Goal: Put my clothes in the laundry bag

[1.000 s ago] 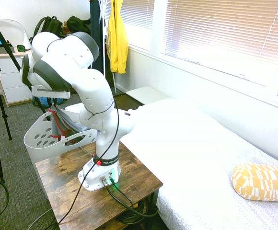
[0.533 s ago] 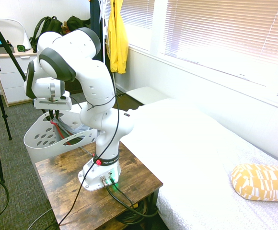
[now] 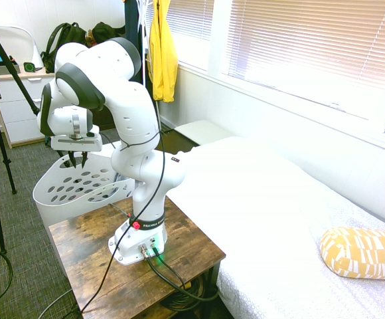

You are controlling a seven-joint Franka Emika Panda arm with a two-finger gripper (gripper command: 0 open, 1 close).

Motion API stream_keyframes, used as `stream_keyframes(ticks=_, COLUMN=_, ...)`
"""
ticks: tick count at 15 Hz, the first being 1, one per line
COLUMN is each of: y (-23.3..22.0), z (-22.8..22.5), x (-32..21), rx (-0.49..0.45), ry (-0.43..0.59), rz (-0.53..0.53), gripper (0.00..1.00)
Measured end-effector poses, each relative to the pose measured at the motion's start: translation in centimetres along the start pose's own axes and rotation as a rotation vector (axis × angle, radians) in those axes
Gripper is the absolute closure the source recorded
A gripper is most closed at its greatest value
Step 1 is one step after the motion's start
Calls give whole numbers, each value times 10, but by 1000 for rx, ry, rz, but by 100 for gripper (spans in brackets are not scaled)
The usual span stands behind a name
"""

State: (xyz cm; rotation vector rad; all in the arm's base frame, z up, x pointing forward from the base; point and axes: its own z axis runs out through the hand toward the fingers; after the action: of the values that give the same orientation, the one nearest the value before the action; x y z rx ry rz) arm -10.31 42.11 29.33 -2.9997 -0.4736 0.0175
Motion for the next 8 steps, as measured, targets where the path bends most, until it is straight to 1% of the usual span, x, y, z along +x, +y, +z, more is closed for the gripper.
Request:
stream_keyframes(ticks=2, y=-2, z=-4, x=5, rx=8, ry=8, rz=4, gripper=0)
stream_keyframes(ticks=4, y=-4, z=-11, x=22, rx=16, ry=24, rz=22, gripper=0)
stream_keyframes(ticks=6, y=-3, z=-21, x=52, rx=25, ry=53, rz=53, gripper=0)
stream_keyframes(ticks=8, y=4, z=-38, x=98, rx=36, ry=100, rz=106, gripper=0)
